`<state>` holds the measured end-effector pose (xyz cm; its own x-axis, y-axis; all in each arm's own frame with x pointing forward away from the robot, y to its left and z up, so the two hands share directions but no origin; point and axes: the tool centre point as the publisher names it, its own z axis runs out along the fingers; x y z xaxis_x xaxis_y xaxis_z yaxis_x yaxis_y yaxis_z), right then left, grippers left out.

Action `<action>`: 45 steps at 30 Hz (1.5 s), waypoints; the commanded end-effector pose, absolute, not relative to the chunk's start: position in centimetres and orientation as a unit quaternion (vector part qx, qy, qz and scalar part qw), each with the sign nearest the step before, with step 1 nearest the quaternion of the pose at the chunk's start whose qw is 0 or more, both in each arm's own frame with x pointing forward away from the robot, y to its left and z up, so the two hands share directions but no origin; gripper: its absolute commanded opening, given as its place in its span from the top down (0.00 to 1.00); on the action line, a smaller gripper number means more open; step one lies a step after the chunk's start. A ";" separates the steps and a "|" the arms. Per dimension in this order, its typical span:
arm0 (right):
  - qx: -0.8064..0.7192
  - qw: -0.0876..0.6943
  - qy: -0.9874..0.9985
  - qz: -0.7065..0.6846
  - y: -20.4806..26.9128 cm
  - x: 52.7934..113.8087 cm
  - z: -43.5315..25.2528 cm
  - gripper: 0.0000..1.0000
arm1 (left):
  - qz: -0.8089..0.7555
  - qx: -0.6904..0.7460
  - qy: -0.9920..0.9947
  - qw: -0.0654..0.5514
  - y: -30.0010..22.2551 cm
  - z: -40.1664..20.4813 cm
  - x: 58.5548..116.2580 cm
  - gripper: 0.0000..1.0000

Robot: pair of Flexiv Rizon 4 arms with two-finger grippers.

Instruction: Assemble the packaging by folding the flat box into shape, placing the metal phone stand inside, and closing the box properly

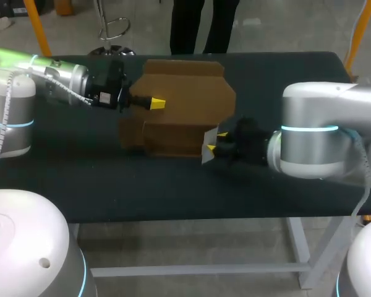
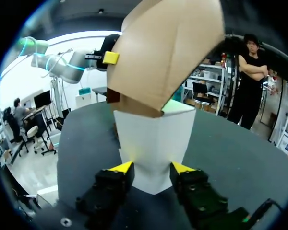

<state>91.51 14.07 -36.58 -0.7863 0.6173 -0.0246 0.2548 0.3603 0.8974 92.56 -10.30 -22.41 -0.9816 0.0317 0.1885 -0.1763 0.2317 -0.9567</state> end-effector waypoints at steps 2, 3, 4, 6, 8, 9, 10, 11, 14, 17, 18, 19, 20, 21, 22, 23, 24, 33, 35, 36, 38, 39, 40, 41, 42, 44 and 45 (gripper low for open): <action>0.316 0.242 0.787 0.472 15.5 91.9 -37.0 0.36 | 0.617 0.045 -0.781 0.086 -10.6 -22.7 92.6 1.00; 0.320 0.244 0.785 0.470 15.6 92.0 -37.0 0.36 | 0.617 0.045 -0.781 0.086 -10.6 -22.7 92.6 1.00; 0.325 0.246 0.783 0.469 15.7 92.0 -37.1 0.36 | 0.617 0.045 -0.781 0.086 -10.6 -22.7 92.6 1.00; 0.332 0.251 0.781 0.465 15.7 92.1 -37.1 0.38 | 0.617 0.045 -0.781 0.086 -10.6 -22.7 92.6 1.00; 0.340 0.254 0.778 0.464 15.8 92.2 -37.1 0.43 | 0.617 0.045 -0.781 0.086 -10.6 -22.7 92.6 1.00; 0.343 0.258 0.776 0.462 15.8 92.3 -37.1 0.46 | 0.617 0.045 -0.781 0.086 -10.6 -22.7 92.6 1.00; 0.344 0.258 0.775 0.463 15.8 92.3 -37.2 0.48 | 0.617 0.045 -0.781 0.086 -10.6 -22.7 92.6 1.00; 0.347 0.259 0.774 0.463 15.8 92.3 -37.2 0.49 | 0.617 0.045 -0.781 0.086 -10.6 -22.7 92.6 1.00; 0.354 0.263 0.770 0.460 15.8 92.3 -37.2 0.50 | 0.617 0.045 -0.781 0.086 -10.6 -22.7 92.6 1.00; 0.361 0.266 0.768 0.457 15.8 92.4 -37.3 0.50 | 0.617 0.045 -0.781 0.086 -10.6 -22.7 92.6 1.00; 0.367 0.269 0.766 0.454 15.8 92.5 -37.3 0.50 | 0.617 0.045 -0.781 0.086 -10.6 -22.7 92.6 1.00; 0.371 0.272 0.765 0.451 15.8 92.6 -37.4 0.50 | 0.617 0.045 -0.781 0.086 -10.6 -22.7 92.6 1.00; 0.375 0.275 0.763 0.449 15.9 92.6 -37.4 0.50 | 0.617 0.045 -0.781 0.086 -10.6 -22.7 92.6 1.00; 0.378 0.277 0.761 0.448 15.9 92.6 -37.4 0.49 | 0.617 0.045 -0.781 0.086 -10.6 -22.7 92.6 1.00; 0.383 0.282 0.760 0.443 15.9 92.7 -37.5 0.49 | 0.617 0.045 -0.781 0.086 -10.6 -22.7 92.6 1.00; 0.384 0.283 0.759 0.443 15.9 92.7 -37.5 0.49 | 0.617 0.045 -0.781 0.086 -10.6 -22.7 92.6 1.00; 0.388 0.285 0.757 0.442 15.9 92.8 -37.5 0.49 | 0.617 0.045 -0.781 0.086 -10.6 -22.7 92.6 1.00; 0.415 0.306 0.742 0.429 15.9 92.9 -37.3 0.51 | 0.617 0.045 -0.781 0.086 -10.6 -22.7 92.6 1.00; 0.423 0.309 0.737 0.427 15.9 93.0 -37.4 0.52 | 0.617 0.045 -0.781 0.086 -10.6 -22.7 92.6 1.00; 0.424 0.309 0.737 0.427 15.9 93.1 -37.4 0.53 | 0.617 0.045 -0.781 0.086 -10.6 -22.7 92.6 1.00; 0.428 0.309 0.734 0.427 15.8 93.3 -37.4 0.53 | 0.617 0.045 -0.781 0.086 -10.6 -22.7 92.6 1.00; 0.430 0.310 0.733 0.426 15.8 93.3 -37.4 0.53 | 0.617 0.045 -0.781 0.086 -10.6 -22.7 92.6 1.00; 0.432 0.311 0.732 0.426 15.8 93.4 -37.4 0.52 | 0.617 0.045 -0.781 0.086 -10.6 -22.7 92.6 1.00; 0.434 0.312 0.731 0.426 15.8 93.4 -37.4 0.52 | 0.617 0.045 -0.781 0.086 -10.6 -22.7 92.6 1.00; 0.437 0.315 0.729 0.423 15.8 93.5 -37.4 0.52 | 0.617 0.045 -0.781 0.086 -10.6 -22.7 92.6 1.00; 0.440 0.316 0.727 0.422 15.8 93.6 -37.4 0.52 | 0.617 0.045 -0.781 0.086 -10.6 -22.7 92.6 1.00; 0.444 0.319 0.725 0.420 15.8 93.7 -37.4 0.52 | 0.617 0.045 -0.781 0.086 -10.6 -22.7 92.6 1.00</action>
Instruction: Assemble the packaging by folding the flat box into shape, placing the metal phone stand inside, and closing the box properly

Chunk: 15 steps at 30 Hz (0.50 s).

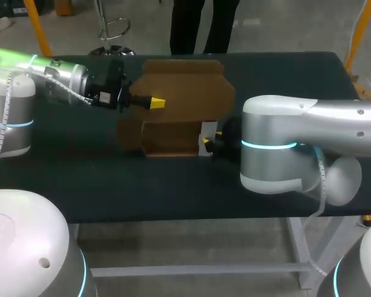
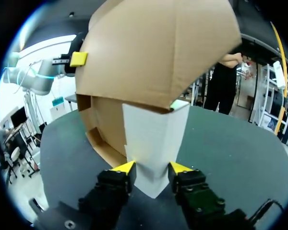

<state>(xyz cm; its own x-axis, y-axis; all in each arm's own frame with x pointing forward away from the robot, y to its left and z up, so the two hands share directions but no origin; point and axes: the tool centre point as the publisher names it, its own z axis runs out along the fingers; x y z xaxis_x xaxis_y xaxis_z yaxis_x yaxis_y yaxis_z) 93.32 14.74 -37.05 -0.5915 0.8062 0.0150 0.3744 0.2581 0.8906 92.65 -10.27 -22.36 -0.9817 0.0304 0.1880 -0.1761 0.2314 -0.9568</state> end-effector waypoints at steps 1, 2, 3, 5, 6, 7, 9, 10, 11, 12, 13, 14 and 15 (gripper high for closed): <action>0.446 0.321 0.723 0.419 15.8 93.7 -37.3 0.53 | 0.617 0.045 -0.781 0.086 -10.6 -22.7 92.6 1.00; 0.447 0.321 0.723 0.419 15.8 93.8 -37.3 0.53 | 0.617 0.045 -0.781 0.086 -10.6 -22.7 92.6 1.00; 0.449 0.323 0.720 0.418 15.8 93.8 -37.3 0.53 | 0.617 0.045 -0.781 0.086 -10.6 -22.7 92.6 1.00; 0.454 0.326 0.718 0.415 15.7 93.8 -37.2 0.54 | 0.617 0.045 -0.781 0.086 -10.6 -22.7 92.6 1.00; 0.456 0.326 0.716 0.416 15.7 93.9 -37.2 0.55 | 0.617 0.045 -0.781 0.086 -10.6 -22.7 92.6 1.00; 0.459 0.327 0.714 0.415 15.6 93.9 -37.3 0.55 | 0.617 0.045 -0.781 0.086 -10.6 -22.7 92.6 1.00; 0.463 0.328 0.712 0.415 15.6 94.0 -37.3 0.55 | 0.617 0.045 -0.781 0.086 -10.6 -22.7 92.6 1.00; 0.464 0.328 0.711 0.415 15.5 94.0 -37.3 0.56 | 0.617 0.045 -0.781 0.086 -10.6 -22.7 92.6 1.00; 0.467 0.329 0.709 0.414 15.5 94.0 -37.3 0.56 | 0.617 0.045 -0.781 0.086 -10.6 -22.7 92.6 1.00; 0.469 0.329 0.708 0.414 15.4 94.1 -37.3 0.56 | 0.617 0.045 -0.781 0.086 -10.6 -22.7 92.6 1.00; 0.470 0.329 0.707 0.415 15.4 94.1 -37.4 0.57 | 0.617 0.045 -0.781 0.086 -10.6 -22.7 92.6 1.00; 0.472 0.329 0.705 0.414 15.4 94.1 -37.4 0.58 | 0.617 0.045 -0.781 0.086 -10.6 -22.7 92.6 1.00; 0.473 0.329 0.704 0.414 15.4 94.2 -37.4 0.58 | 0.617 0.045 -0.781 0.086 -10.6 -22.7 92.6 1.00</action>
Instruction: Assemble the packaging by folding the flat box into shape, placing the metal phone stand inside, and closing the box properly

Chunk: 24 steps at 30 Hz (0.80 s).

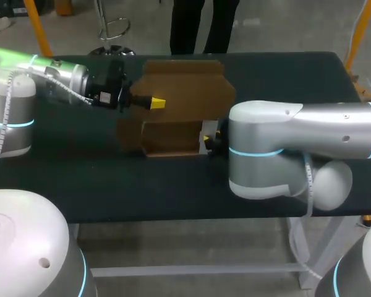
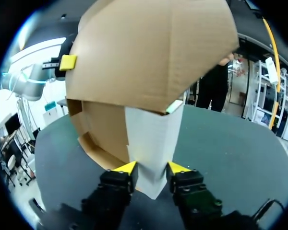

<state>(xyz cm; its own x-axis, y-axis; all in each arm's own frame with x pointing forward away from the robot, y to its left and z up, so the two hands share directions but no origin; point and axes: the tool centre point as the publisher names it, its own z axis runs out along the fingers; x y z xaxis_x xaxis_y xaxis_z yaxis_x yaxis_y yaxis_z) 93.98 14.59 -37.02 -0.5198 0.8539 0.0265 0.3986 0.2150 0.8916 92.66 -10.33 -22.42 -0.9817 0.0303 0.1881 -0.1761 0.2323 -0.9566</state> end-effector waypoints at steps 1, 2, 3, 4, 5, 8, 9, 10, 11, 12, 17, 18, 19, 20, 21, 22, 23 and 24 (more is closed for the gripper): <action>0.475 0.330 0.703 0.414 15.3 94.3 -37.4 0.59 | 0.617 0.045 -0.781 0.086 -10.6 -22.7 92.6 1.00; 0.476 0.329 0.702 0.414 15.3 94.3 -37.5 0.60 | 0.617 0.045 -0.781 0.086 -10.6 -22.7 92.6 1.00; 0.479 0.330 0.701 0.412 15.3 94.4 -37.5 0.60 | 0.617 0.045 -0.781 0.086 -10.6 -22.7 92.6 1.00; 0.480 0.330 0.701 0.412 15.3 94.4 -37.5 0.61 | 0.617 0.045 -0.781 0.086 -10.6 -22.7 92.6 1.00; 0.481 0.330 0.700 0.412 15.3 94.5 -37.6 0.62 | 0.617 0.045 -0.781 0.086 -10.6 -22.7 92.6 1.00; 0.485 0.329 0.697 0.413 15.3 94.7 -37.7 0.64 | 0.617 0.045 -0.781 0.086 -10.6 -22.7 92.6 1.00; 0.487 0.329 0.695 0.414 15.2 94.7 -37.7 0.65 | 0.617 0.045 -0.781 0.086 -10.6 -22.7 92.6 1.00; 0.489 0.329 0.694 0.414 15.2 94.8 -37.7 0.65 | 0.617 0.045 -0.781 0.086 -10.6 -22.7 92.6 1.00; 0.490 0.329 0.692 0.415 15.2 94.8 -37.8 0.66 | 0.617 0.045 -0.781 0.086 -10.6 -22.7 92.6 1.00; 0.492 0.329 0.691 0.416 15.1 94.9 -37.8 0.67 | 0.617 0.045 -0.781 0.086 -10.6 -22.7 92.6 1.00; 0.498 0.328 0.685 0.419 15.0 95.1 -37.9 0.71 | 0.617 0.045 -0.781 0.086 -10.6 -22.7 92.6 1.00; 0.500 0.328 0.684 0.419 15.0 95.2 -37.9 0.71 | 0.617 0.045 -0.781 0.086 -10.6 -22.7 92.6 1.00; 0.500 0.328 0.683 0.419 15.0 95.2 -37.9 0.72 | 0.617 0.045 -0.781 0.086 -10.6 -22.7 92.6 1.00; 0.502 0.328 0.682 0.419 15.0 95.2 -37.9 0.71 | 0.617 0.045 -0.781 0.086 -10.6 -22.7 92.6 1.00; 0.503 0.328 0.681 0.419 14.9 95.3 -38.0 0.72 | 0.617 0.045 -0.781 0.086 -10.6 -22.7 92.6 1.00; 0.504 0.327 0.681 0.419 14.9 95.4 -38.0 0.72 | 0.617 0.045 -0.781 0.086 -10.6 -22.7 92.6 1.00; 0.505 0.327 0.680 0.418 14.9 95.4 -38.0 0.72 | 0.617 0.045 -0.781 0.086 -10.6 -22.7 92.6 1.00; 0.506 0.327 0.680 0.418 14.9 95.5 -38.0 0.72 | 0.617 0.045 -0.781 0.086 -10.6 -22.7 92.6 1.00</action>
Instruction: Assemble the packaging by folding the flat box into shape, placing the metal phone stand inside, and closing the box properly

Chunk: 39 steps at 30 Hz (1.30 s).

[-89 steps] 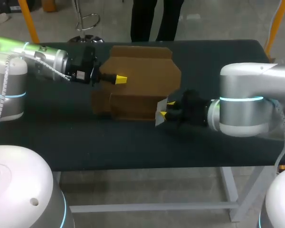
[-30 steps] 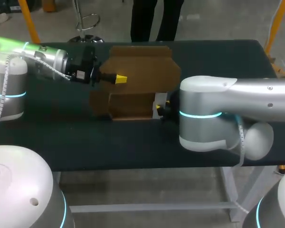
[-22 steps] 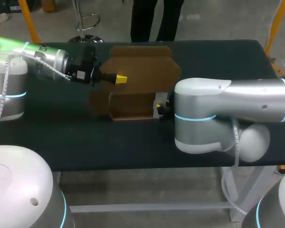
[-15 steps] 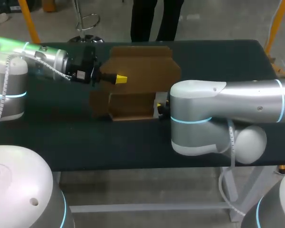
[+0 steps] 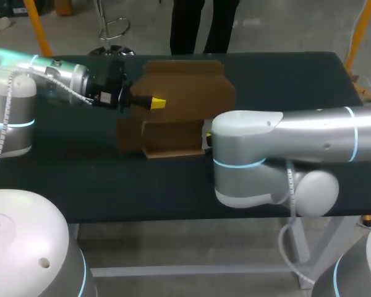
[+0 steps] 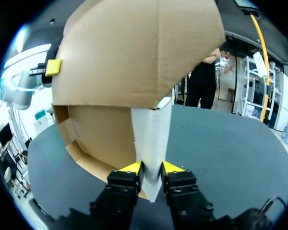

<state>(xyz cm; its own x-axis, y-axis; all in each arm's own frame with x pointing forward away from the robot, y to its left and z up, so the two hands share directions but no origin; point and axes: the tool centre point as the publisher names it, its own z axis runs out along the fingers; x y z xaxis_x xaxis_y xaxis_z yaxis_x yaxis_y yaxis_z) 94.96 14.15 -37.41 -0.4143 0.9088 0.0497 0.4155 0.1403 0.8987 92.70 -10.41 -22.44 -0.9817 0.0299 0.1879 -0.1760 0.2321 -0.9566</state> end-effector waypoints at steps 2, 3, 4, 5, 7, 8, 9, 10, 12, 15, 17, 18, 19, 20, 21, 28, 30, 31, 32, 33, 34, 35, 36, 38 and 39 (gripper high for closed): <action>0.508 0.326 0.679 0.418 14.9 95.7 -37.9 0.72 | 0.617 0.045 -0.781 0.086 -10.6 -22.7 92.6 1.00; 0.510 0.325 0.679 0.417 14.9 95.8 -37.9 0.72 | 0.617 0.045 -0.781 0.086 -10.6 -22.7 92.6 1.00; 0.511 0.325 0.678 0.417 14.9 95.9 -37.8 0.73 | 0.617 0.045 -0.781 0.086 -10.6 -22.7 92.6 1.00; 0.511 0.325 0.678 0.416 14.9 96.0 -37.8 0.75 | 0.617 0.045 -0.781 0.086 -10.6 -22.7 92.6 1.00; 0.513 0.325 0.677 0.416 14.9 96.1 -37.8 0.78 | 0.617 0.045 -0.781 0.086 -10.6 -22.7 92.6 1.00; 0.514 0.325 0.676 0.416 14.9 96.1 -37.8 0.81 | 0.617 0.045 -0.781 0.086 -10.6 -22.7 92.6 1.00; 0.514 0.325 0.675 0.417 15.0 96.1 -37.8 0.84 | 0.617 0.045 -0.781 0.086 -10.6 -22.7 92.6 1.00; 0.515 0.325 0.675 0.417 15.0 96.1 -37.7 0.87 | 0.617 0.045 -0.781 0.086 -10.6 -22.7 92.6 1.00; 0.516 0.325 0.672 0.419 14.9 96.1 -37.7 0.98 | 0.617 0.045 -0.781 0.086 -10.6 -22.7 92.6 1.00; 0.517 0.326 0.670 0.421 14.9 96.0 -37.5 1.00 | 0.617 0.045 -0.781 0.086 -10.6 -22.7 92.6 1.00; 0.517 0.327 0.669 0.422 14.9 95.8 -37.4 1.00 | 0.617 0.045 -0.781 0.086 -10.6 -22.7 92.6 1.00; 0.516 0.328 0.669 0.423 14.9 95.7 -37.4 1.00 | 0.617 0.045 -0.781 0.086 -10.6 -22.7 92.6 1.00; 0.516 0.328 0.669 0.424 14.8 95.6 -37.3 1.00 | 0.617 0.045 -0.781 0.086 -10.6 -22.7 92.6 1.00; 0.515 0.329 0.668 0.425 14.8 95.5 -37.3 1.00 | 0.617 0.045 -0.781 0.086 -10.6 -22.7 92.6 1.00; 0.513 0.328 0.669 0.427 14.8 95.5 -37.2 1.00 | 0.617 0.045 -0.781 0.086 -10.6 -22.7 92.6 1.00; 0.500 0.311 0.678 0.441 14.5 95.4 -37.1 1.00 | 0.595 0.035 -0.802 0.048 -10.0 -21.5 92.4 0.10; 0.497 0.300 0.680 0.448 14.2 95.4 -37.2 1.00 | 0.594 0.038 -0.802 0.040 -9.7 -21.1 92.2 0.00; 0.497 0.296 0.680 0.451 14.1 95.5 -37.2 1.00 | 0.592 0.039 -0.804 0.033 -9.5 -20.9 92.1 0.00; 0.496 0.292 0.681 0.453 14.0 95.4 -37.2 1.00 | 0.588 0.042 -0.808 0.026 -9.4 -20.7 91.9 0.00; 0.494 0.287 0.682 0.457 13.7 95.5 -37.1 1.00 | 0.586 0.042 -0.809 0.020 -9.2 -20.6 91.7 0.00; 0.493 0.281 0.682 0.461 13.5 95.4 -37.1 1.00 | 0.582 0.043 -0.812 0.013 -9.0 -20.4 91.5 0.00; 0.493 0.276 0.684 0.461 13.3 95.5 -37.0 1.00 | 0.579 0.044 -0.814 0.005 -8.7 -20.2 91.3 0.00; 0.490 0.271 0.685 0.466 13.1 95.5 -37.0 1.00 | 0.577 0.045 -0.815 -0.001 -8.5 -19.9 91.1 0.00; 0.488 0.258 0.688 0.470 12.7 95.5 -36.8 1.00 | 0.569 0.043 -0.821 -0.017 -7.9 -19.5 90.7 0.00; 0.486 0.252 0.690 0.473 12.5 95.6 -36.7 1.00 | 0.563 0.043 -0.825 -0.025 -7.7 -19.2 90.4 0.00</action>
<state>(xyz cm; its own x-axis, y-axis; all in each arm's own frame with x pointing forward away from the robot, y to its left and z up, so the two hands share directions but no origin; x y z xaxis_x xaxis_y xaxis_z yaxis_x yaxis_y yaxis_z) 95.37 13.88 -37.34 -0.3424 0.9362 0.0793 0.4192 0.0767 0.9046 92.32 -8.52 -20.57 -0.9989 -0.0226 0.0421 -0.0472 0.3317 -0.9422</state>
